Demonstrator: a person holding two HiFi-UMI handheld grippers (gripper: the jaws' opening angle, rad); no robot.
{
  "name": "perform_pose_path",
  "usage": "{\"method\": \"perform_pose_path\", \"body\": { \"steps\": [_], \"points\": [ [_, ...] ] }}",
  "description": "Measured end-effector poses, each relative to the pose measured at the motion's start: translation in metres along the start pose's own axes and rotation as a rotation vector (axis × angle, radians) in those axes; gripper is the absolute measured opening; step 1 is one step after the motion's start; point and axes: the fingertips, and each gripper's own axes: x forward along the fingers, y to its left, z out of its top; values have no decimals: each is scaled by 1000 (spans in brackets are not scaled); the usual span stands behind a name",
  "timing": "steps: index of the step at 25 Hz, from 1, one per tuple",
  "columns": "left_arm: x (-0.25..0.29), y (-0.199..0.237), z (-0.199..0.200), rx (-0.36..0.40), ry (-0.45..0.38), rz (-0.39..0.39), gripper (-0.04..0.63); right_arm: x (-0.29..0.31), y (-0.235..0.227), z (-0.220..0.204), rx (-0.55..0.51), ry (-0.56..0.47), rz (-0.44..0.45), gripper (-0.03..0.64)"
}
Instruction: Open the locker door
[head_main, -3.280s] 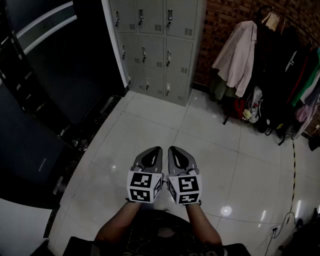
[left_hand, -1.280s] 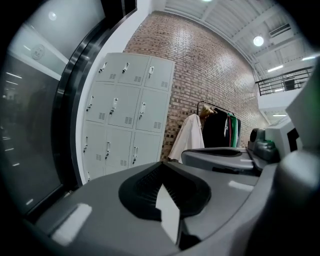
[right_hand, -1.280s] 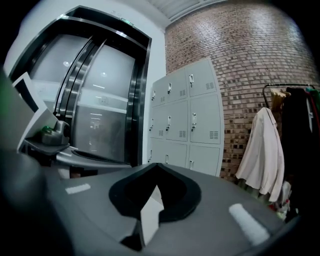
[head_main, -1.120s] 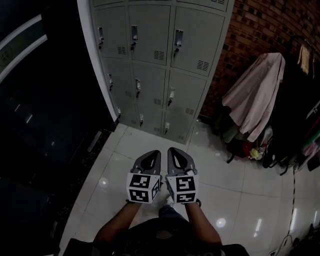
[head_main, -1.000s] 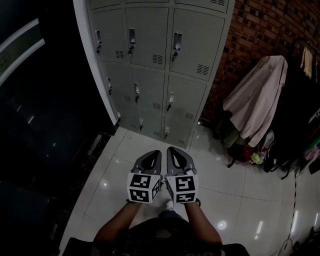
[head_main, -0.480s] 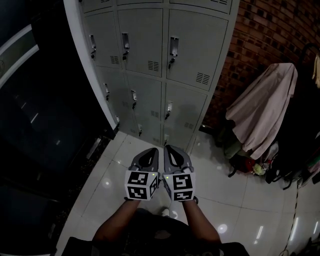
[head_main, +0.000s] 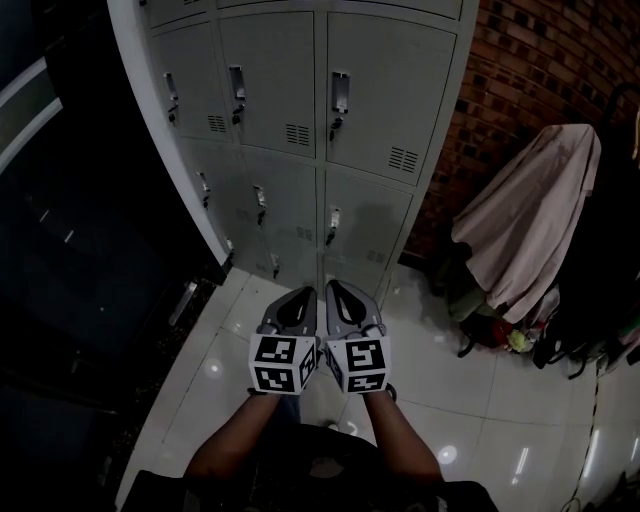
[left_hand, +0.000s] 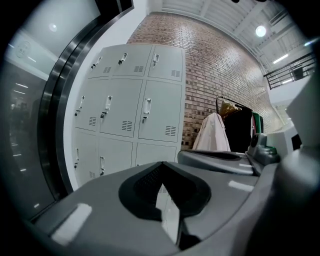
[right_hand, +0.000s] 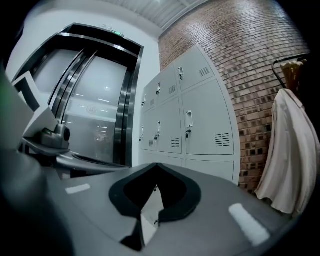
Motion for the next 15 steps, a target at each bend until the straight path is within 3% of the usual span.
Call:
{"method": "perform_pose_path", "body": {
  "steps": [6,15],
  "points": [
    [49,28,7,19,-42,-36,5,49,-22,-14,13,-31,-30,0],
    [128,84,-6,67,-26,-90,5,142,-59,-58,21,-67,-116,0]
  ]
}}
